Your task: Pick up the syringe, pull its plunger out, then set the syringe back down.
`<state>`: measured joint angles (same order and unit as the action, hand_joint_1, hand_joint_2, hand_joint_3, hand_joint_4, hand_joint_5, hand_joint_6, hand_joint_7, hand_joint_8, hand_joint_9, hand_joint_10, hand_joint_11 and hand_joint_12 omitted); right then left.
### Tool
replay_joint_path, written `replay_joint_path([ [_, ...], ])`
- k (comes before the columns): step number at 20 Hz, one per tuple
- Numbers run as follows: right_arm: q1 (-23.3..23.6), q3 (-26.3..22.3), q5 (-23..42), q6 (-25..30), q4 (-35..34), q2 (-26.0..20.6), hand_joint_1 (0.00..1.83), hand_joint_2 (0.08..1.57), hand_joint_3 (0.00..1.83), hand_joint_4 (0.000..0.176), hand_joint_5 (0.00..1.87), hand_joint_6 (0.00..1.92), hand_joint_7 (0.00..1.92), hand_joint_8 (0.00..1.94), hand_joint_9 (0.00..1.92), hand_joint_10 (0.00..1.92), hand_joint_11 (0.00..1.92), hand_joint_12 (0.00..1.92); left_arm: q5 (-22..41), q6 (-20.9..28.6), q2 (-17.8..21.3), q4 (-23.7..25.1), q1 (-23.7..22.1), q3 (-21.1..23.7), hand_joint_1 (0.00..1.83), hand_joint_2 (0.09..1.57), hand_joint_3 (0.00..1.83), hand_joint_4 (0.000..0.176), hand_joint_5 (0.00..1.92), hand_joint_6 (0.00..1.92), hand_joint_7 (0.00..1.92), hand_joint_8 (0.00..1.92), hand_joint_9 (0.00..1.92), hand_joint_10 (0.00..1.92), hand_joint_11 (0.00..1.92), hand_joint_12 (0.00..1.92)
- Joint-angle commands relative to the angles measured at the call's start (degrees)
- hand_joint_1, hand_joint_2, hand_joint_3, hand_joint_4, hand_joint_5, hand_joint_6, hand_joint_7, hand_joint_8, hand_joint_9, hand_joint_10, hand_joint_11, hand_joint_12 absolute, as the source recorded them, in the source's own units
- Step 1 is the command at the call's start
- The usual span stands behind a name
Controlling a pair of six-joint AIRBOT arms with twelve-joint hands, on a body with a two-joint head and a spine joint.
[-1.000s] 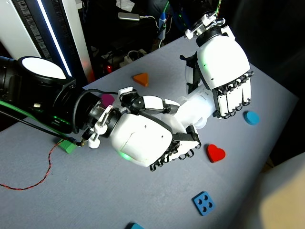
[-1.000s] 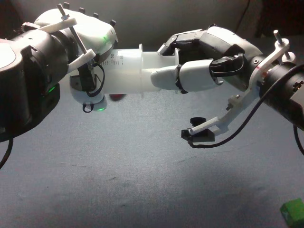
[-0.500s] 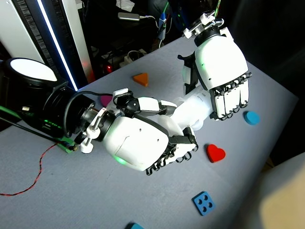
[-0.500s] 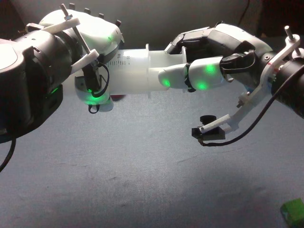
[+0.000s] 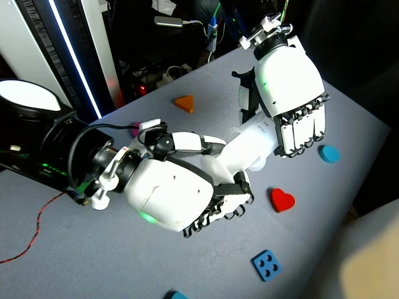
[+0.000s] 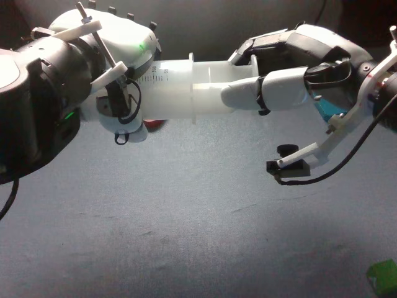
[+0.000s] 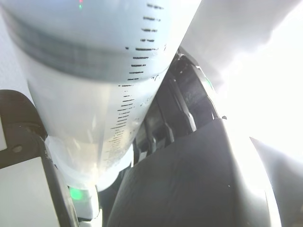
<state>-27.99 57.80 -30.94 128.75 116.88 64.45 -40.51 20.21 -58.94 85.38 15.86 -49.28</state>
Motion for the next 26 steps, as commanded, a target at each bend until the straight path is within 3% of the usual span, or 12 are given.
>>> replay_joint_path([
  [1, 1.0, 0.8, -8.3, 1.0, 0.9, -1.3, 1.36, 1.15, 0.00, 0.000, 0.78, 1.17, 0.97, 1.01, 0.85, 1.36, 0.78, 1.38, -3.4, -1.9, 1.4, 4.6, -0.4, -0.6, 1.48, 1.17, 0.00, 0.000, 0.78, 1.16, 0.73, 1.29, 0.80, 1.26, 0.79, 1.62],
  [21, 0.3, 0.2, -8.3, 1.9, 1.1, -4.3, 1.36, 1.15, 0.00, 0.000, 0.79, 1.16, 0.95, 1.03, 0.85, 1.36, 0.79, 1.37, -1.0, -1.9, 3.4, 5.9, 0.7, -0.8, 1.48, 1.18, 0.00, 0.000, 0.78, 1.18, 0.73, 1.31, 0.75, 1.30, 0.80, 1.60],
  [26, 0.0, 0.2, -8.3, 1.9, 1.3, -5.2, 1.36, 1.15, 0.00, 0.000, 0.79, 1.16, 0.96, 1.02, 0.85, 1.36, 0.79, 1.37, -0.6, -1.9, 3.5, 6.1, 0.7, -0.9, 1.48, 1.18, 0.00, 0.000, 0.78, 1.18, 0.74, 1.31, 0.77, 1.29, 0.74, 1.65],
])
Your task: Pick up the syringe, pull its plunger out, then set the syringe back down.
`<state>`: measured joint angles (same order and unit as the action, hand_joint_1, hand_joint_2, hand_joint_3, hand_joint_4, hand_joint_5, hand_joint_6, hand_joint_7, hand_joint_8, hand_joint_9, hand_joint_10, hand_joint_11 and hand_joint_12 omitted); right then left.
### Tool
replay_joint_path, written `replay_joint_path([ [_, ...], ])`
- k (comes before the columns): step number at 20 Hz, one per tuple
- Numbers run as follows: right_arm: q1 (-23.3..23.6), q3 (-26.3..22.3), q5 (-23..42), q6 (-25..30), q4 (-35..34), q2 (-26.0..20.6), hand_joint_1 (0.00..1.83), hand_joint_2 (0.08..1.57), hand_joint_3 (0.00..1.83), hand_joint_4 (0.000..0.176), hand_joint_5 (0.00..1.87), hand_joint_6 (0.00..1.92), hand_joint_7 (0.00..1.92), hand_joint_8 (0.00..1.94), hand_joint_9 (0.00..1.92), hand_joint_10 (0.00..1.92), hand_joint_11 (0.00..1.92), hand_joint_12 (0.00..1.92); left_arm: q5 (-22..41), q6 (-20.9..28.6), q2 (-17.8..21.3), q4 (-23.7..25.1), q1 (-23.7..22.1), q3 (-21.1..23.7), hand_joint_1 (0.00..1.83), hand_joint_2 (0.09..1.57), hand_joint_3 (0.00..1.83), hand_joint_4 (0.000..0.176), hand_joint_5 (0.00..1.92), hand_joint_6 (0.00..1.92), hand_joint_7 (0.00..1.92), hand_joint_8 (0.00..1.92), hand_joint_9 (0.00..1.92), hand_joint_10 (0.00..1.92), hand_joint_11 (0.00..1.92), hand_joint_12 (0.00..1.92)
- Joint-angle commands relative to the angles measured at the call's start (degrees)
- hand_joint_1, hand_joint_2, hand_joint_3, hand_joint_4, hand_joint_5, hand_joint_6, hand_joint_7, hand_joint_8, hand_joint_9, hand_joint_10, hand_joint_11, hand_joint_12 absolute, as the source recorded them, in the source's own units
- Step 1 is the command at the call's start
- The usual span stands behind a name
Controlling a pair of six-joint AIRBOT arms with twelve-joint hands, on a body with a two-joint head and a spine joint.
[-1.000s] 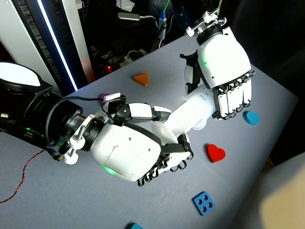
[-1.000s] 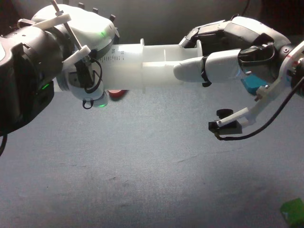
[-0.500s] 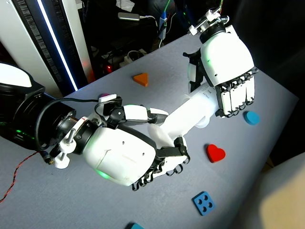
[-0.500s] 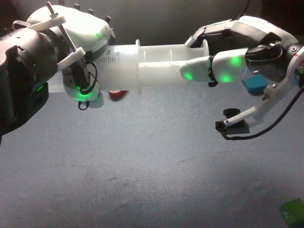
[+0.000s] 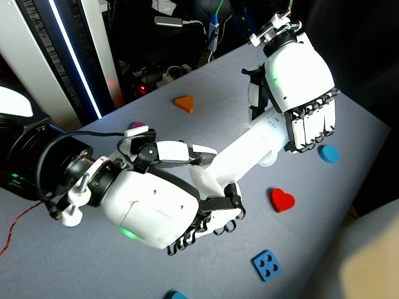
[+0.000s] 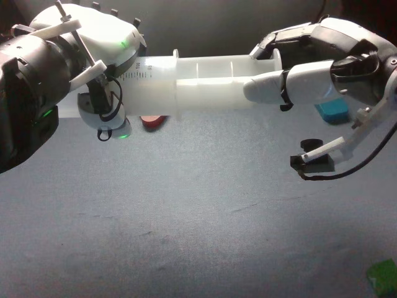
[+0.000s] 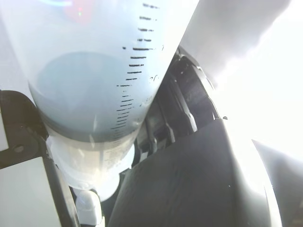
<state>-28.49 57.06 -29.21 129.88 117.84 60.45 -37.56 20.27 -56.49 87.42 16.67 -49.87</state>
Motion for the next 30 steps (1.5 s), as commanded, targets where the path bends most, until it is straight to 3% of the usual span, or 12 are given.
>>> replay_joint_path([
  [1, 0.4, 0.9, -10.0, 0.8, 0.3, -1.3, 1.36, 1.15, 0.00, 0.000, 0.79, 1.16, 0.96, 1.02, 0.85, 1.36, 0.79, 1.37, -3.5, -2.0, 1.0, 4.0, -0.1, -0.4, 1.48, 1.19, 0.00, 0.000, 0.77, 1.19, 0.73, 1.33, 0.75, 1.30, 0.74, 1.65],
  [30, -2.6, 0.9, -10.8, 2.9, 0.6, -3.8, 1.36, 1.16, 0.00, 0.000, 0.77, 1.18, 0.96, 1.02, 0.84, 1.37, 0.78, 1.39, -3.4, -2.0, 1.2, 4.0, -0.7, 0.1, 1.48, 1.18, 0.00, 0.000, 0.78, 1.17, 0.72, 1.31, 0.78, 1.29, 0.81, 1.59],
])
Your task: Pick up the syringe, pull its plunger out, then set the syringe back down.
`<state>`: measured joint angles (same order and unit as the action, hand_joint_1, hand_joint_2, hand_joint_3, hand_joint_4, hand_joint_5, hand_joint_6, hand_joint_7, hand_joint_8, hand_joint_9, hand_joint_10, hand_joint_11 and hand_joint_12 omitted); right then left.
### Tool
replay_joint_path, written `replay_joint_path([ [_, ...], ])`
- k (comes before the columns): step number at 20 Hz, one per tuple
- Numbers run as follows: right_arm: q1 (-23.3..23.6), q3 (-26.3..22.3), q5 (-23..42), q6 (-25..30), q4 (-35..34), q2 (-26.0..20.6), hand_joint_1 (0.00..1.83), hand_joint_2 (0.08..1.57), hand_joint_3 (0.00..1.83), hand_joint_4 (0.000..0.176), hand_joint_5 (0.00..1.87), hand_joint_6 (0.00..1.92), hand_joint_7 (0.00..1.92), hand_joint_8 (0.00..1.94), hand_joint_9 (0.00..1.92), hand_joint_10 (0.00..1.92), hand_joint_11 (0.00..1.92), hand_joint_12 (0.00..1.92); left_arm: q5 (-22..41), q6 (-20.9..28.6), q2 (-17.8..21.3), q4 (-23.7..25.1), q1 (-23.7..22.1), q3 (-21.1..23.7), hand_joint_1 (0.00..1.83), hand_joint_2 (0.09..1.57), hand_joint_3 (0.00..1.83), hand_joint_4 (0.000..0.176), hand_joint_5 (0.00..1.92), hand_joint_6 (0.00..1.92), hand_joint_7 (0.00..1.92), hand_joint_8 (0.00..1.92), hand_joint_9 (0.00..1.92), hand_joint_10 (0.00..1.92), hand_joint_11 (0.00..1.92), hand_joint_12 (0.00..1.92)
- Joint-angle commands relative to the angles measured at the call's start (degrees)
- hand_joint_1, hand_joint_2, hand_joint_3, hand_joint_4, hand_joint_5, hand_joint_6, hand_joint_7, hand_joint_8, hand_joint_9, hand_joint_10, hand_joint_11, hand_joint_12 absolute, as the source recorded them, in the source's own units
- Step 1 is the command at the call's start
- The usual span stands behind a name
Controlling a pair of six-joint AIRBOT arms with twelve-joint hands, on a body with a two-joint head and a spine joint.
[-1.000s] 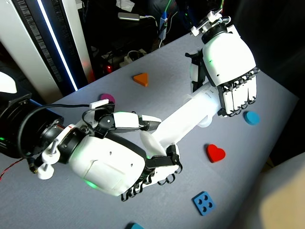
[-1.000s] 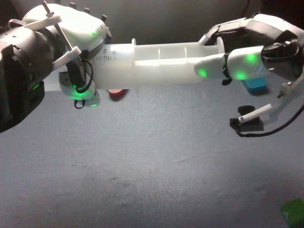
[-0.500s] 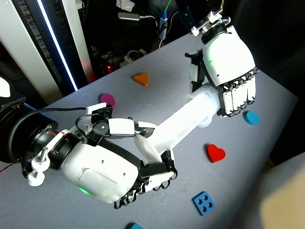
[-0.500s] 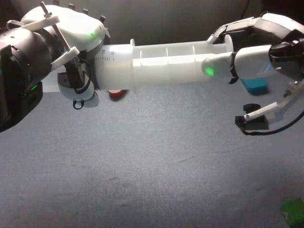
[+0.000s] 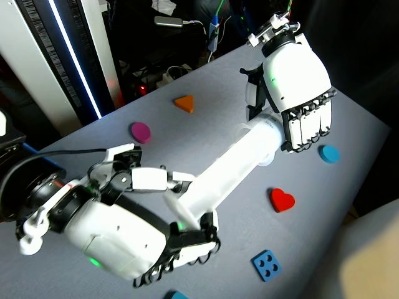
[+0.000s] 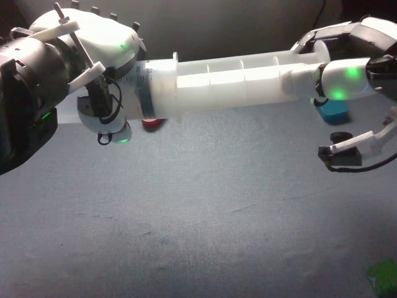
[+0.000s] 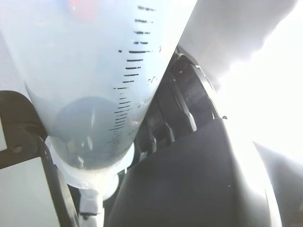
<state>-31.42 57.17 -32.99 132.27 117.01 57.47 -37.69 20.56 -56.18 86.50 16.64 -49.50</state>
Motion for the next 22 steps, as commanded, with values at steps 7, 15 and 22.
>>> replay_joint_path([
  [7, 0.6, 0.8, -7.1, 1.1, 2.7, -0.4, 1.36, 1.16, 0.00, 0.000, 0.77, 1.19, 0.96, 1.02, 0.84, 1.36, 0.79, 1.39, -3.3, -2.3, 0.9, 5.0, -0.5, 0.2, 1.48, 1.18, 0.00, 0.000, 0.77, 1.16, 0.73, 1.31, 0.78, 1.28, 0.78, 1.62],
  [15, 0.6, 0.8, -7.2, 1.1, 2.9, -0.3, 1.36, 1.17, 0.00, 0.000, 0.72, 1.23, 0.95, 1.04, 0.83, 1.40, 0.78, 1.39, -3.3, -2.3, 1.0, 5.0, -0.4, 0.5, 1.48, 1.18, 0.00, 0.000, 0.77, 1.17, 0.73, 1.32, 0.75, 1.30, 0.81, 1.59],
  [22, 0.5, 0.8, -7.2, 1.0, 3.3, -0.2, 1.09, 1.20, 0.00, 0.000, 0.78, 1.27, 0.87, 0.65, 0.79, 0.69, 0.67, 1.28, -3.3, -2.3, 1.0, 5.0, -0.3, 0.7, 1.48, 1.18, 0.00, 0.000, 0.78, 1.17, 0.73, 1.31, 0.76, 1.29, 0.79, 1.62],
])
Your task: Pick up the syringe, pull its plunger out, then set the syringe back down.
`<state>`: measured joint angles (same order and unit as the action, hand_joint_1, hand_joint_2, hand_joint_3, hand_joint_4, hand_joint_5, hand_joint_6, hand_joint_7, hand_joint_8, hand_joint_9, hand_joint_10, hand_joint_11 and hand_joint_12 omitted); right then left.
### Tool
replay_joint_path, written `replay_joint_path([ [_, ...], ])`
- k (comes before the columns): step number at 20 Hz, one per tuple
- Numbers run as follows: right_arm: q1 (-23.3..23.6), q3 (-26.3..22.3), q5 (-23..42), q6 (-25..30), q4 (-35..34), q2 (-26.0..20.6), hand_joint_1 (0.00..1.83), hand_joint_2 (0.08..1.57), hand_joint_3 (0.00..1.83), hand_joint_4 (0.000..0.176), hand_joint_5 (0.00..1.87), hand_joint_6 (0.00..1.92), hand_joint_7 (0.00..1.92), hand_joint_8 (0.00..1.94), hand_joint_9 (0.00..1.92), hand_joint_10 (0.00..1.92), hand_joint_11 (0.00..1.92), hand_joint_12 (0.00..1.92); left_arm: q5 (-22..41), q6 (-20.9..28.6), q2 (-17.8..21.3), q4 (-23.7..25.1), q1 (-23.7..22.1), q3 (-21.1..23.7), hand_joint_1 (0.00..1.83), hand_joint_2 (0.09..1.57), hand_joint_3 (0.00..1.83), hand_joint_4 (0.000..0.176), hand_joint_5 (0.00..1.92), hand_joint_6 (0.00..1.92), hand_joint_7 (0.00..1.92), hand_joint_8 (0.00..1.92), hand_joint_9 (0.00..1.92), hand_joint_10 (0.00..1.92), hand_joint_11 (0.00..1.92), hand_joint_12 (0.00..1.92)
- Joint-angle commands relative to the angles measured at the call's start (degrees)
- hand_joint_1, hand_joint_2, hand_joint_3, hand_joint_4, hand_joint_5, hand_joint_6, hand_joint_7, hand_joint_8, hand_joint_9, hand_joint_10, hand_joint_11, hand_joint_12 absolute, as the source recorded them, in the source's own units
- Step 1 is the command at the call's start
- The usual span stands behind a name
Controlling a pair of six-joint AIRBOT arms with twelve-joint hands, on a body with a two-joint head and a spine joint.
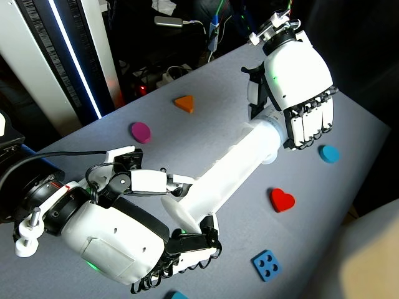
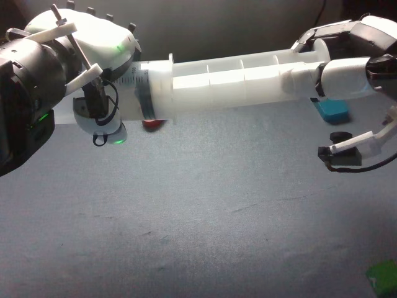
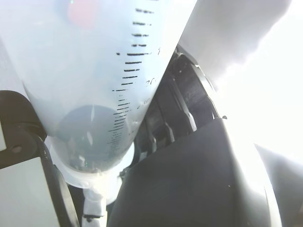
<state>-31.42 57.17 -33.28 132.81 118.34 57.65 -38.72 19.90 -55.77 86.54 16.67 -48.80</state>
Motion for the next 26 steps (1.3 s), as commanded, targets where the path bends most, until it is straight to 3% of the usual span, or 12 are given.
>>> replay_joint_path([
  [1, 0.5, 0.8, -6.9, 0.5, 2.0, -0.4, 1.02, 1.14, 0.00, 0.000, 0.68, 0.67, 0.86, 0.42, 0.75, 0.64, 0.63, 1.27, -2.2, -1.6, 0.6, 4.9, -0.3, 0.0, 1.48, 1.18, 0.00, 0.000, 0.78, 1.17, 0.73, 1.31, 0.76, 1.29, 0.79, 1.62],
  [2, 0.5, 0.8, -6.9, 0.4, 2.0, -0.4, 0.96, 1.11, 0.00, 0.000, 0.63, 0.30, 0.83, 0.22, 0.68, 0.52, 0.53, 1.26, -2.2, -1.6, 0.6, 4.9, -0.3, 0.1, 1.48, 1.18, 0.00, 0.000, 0.78, 1.17, 0.73, 1.31, 0.76, 1.29, 0.79, 1.62],
  [4, 0.4, 0.8, -6.9, 0.4, 2.2, -0.4, 0.77, 1.10, 0.00, 0.000, 0.44, 0.03, 0.62, 0.02, 0.49, 0.21, 0.24, 1.23, -2.2, -1.6, 0.6, 4.9, -0.3, 0.2, 1.48, 1.18, 0.00, 0.000, 0.77, 1.17, 0.73, 1.31, 0.76, 1.29, 0.78, 1.62],
  [7, 0.3, 0.8, -6.9, 0.3, 2.5, -0.4, 0.52, 1.06, 0.00, 0.003, 0.26, 0.00, 0.32, 0.00, 0.27, 0.01, 0.01, 1.09, -2.2, -1.6, 0.8, 4.9, -0.3, 0.4, 1.48, 1.18, 0.00, 0.000, 0.78, 1.16, 0.74, 1.31, 0.76, 1.29, 0.77, 1.64],
  [9, 0.2, 0.7, -6.9, 0.3, 3.1, -0.4, 0.35, 1.04, 0.00, 0.039, 0.14, 0.00, 0.20, 0.00, 0.14, 0.00, 0.00, 0.85, -2.3, -1.6, 0.8, 4.9, -0.2, 0.6, 1.48, 1.18, 0.00, 0.000, 0.78, 1.16, 0.75, 1.31, 0.76, 1.29, 0.76, 1.64],
  [13, -0.1, 0.2, -6.9, 0.3, 3.9, -0.7, 0.12, 0.97, 0.00, 0.078, 0.04, 0.00, 0.09, 0.00, 0.05, 0.00, 0.00, 0.56, -2.5, -1.6, 0.8, 4.9, 0.2, 1.0, 1.48, 1.18, 0.00, 0.000, 0.77, 1.15, 0.77, 1.29, 0.79, 1.27, 0.73, 1.66],
  [21, 0.8, -5.3, -6.1, -0.8, 4.8, -4.8, 0.07, 0.95, 0.00, 0.083, 0.00, 0.00, 0.06, 0.00, 0.01, 0.00, 0.00, 0.55, -2.6, -0.3, 0.4, 4.9, 3.3, 0.9, 1.48, 1.17, 0.00, 0.000, 0.78, 1.15, 0.76, 1.28, 0.81, 1.25, 0.74, 1.65],
  [24, 1.5, -8.1, -5.9, -4.9, 4.8, -7.0, 0.07, 0.95, 0.00, 0.083, 0.00, 0.00, 0.05, 0.00, 0.00, 0.00, 0.00, 0.52, -2.6, 2.1, -1.1, 5.7, 5.0, 0.2, 1.48, 1.17, 0.00, 0.000, 0.78, 1.15, 0.75, 1.28, 0.80, 1.26, 0.75, 1.65],
  [26, 1.4, -10.0, -8.0, -11.2, 4.8, -7.5, 0.07, 0.95, 0.00, 0.084, 0.00, 0.00, 0.04, 0.00, 0.00, 0.00, 0.00, 0.51, -2.7, 3.6, -2.8, 6.0, 5.8, -0.6, 1.48, 1.18, 0.00, 0.000, 0.77, 1.17, 0.76, 1.29, 0.77, 1.28, 0.76, 1.65],
])
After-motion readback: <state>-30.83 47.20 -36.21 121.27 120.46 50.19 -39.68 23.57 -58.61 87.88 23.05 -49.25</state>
